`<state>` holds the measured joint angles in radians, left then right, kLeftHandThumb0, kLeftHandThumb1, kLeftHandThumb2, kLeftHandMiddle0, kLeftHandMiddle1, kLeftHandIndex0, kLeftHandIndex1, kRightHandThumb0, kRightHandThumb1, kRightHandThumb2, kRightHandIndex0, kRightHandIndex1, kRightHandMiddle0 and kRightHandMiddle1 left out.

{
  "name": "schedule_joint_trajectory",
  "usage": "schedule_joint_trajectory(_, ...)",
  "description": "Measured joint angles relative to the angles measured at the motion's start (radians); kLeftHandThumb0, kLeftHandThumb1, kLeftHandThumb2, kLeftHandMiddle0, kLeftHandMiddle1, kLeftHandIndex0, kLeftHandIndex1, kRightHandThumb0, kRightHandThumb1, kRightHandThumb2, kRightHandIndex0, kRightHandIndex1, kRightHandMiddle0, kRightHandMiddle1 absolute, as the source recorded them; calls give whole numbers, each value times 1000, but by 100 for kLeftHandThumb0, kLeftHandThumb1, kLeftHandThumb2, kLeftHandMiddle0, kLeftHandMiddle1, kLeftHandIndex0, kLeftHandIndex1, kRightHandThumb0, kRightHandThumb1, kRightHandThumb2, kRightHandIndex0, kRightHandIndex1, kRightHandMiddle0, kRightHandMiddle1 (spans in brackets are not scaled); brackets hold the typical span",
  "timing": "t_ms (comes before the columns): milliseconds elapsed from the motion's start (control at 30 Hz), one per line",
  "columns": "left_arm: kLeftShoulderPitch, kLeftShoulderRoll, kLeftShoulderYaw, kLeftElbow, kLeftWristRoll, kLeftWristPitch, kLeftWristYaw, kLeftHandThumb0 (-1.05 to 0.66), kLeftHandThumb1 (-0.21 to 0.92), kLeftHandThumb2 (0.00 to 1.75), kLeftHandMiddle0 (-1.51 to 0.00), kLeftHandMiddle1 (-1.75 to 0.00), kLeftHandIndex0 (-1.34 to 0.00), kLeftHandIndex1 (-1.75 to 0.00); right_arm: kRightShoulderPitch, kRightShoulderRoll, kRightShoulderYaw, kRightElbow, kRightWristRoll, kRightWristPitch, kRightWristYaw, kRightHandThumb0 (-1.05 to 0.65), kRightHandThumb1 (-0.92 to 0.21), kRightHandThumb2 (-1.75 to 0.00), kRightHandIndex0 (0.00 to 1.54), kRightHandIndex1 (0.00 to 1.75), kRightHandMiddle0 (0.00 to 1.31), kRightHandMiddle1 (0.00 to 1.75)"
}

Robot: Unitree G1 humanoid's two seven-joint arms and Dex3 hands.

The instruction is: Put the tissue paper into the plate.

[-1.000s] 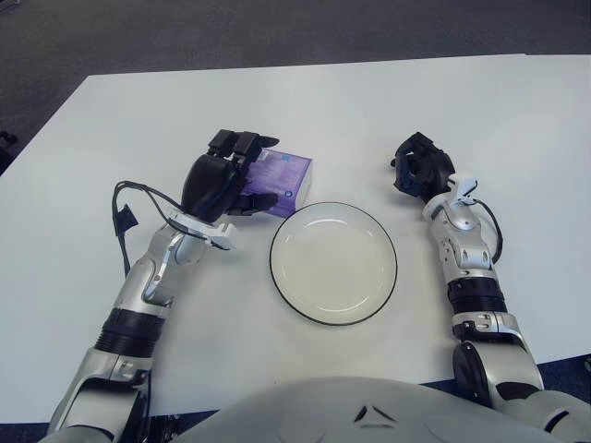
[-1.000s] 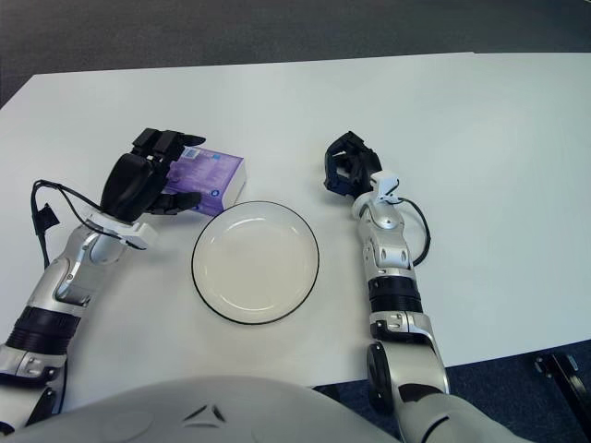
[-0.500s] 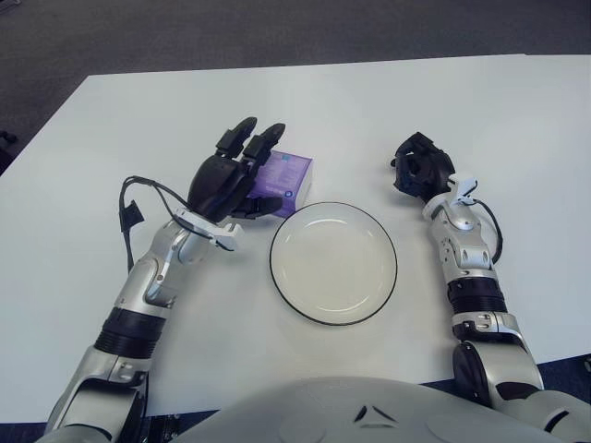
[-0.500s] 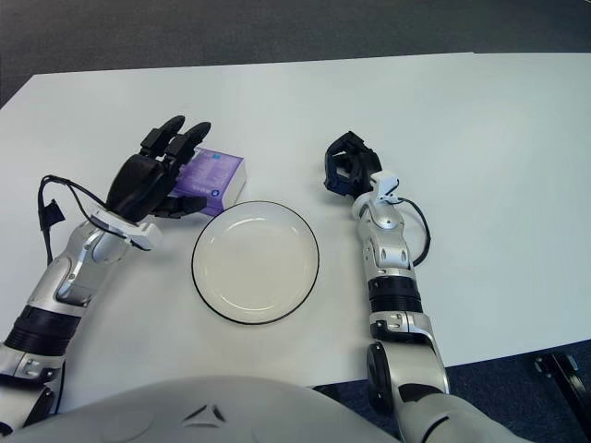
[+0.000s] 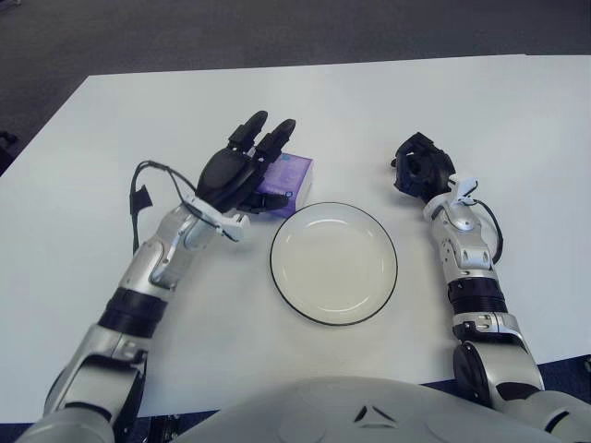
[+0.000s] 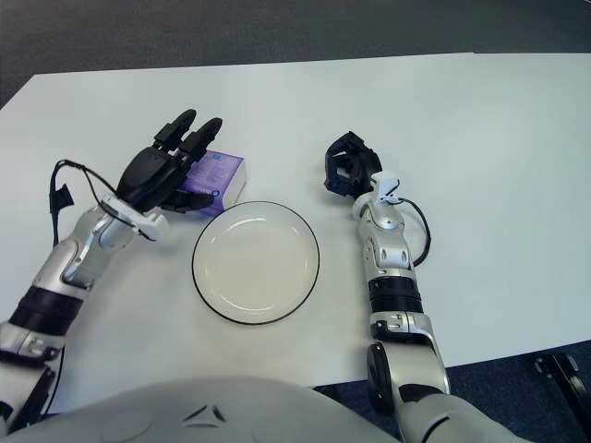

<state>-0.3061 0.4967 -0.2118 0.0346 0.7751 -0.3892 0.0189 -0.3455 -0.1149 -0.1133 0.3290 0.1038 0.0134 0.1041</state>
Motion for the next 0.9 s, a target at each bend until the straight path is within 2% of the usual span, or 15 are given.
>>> schedule_joint_trajectory(300,-99,58,-43,60,1,-41,-108,-105,92,58,0,0,-2,-3,0,-1,0,-1,0,-1,0,-42,-53,-105,101,175,45,175)
schedule_joint_trajectory(467,-141,72,-57,95,-10,-65,-154,-105,92,48,0,0,0,-8,2,-1,1,-2,0,-1,0,-42,-53,-105,101,175,45,175)
schedule_joint_trajectory(667,-202,92,-88,159,-41,-103,-247,-105,92,39,0,0,0,-5,6,-2,1,-7,1,0,1,-42,-53,-105,101,175,45,175)
schedule_joint_trajectory(900,-255,107,-111,242,-113,-158,-348,-105,92,42,-2,-1,0,-9,10,-2,0,-15,2,4,5,-42,-53,-106,102,175,45,175)
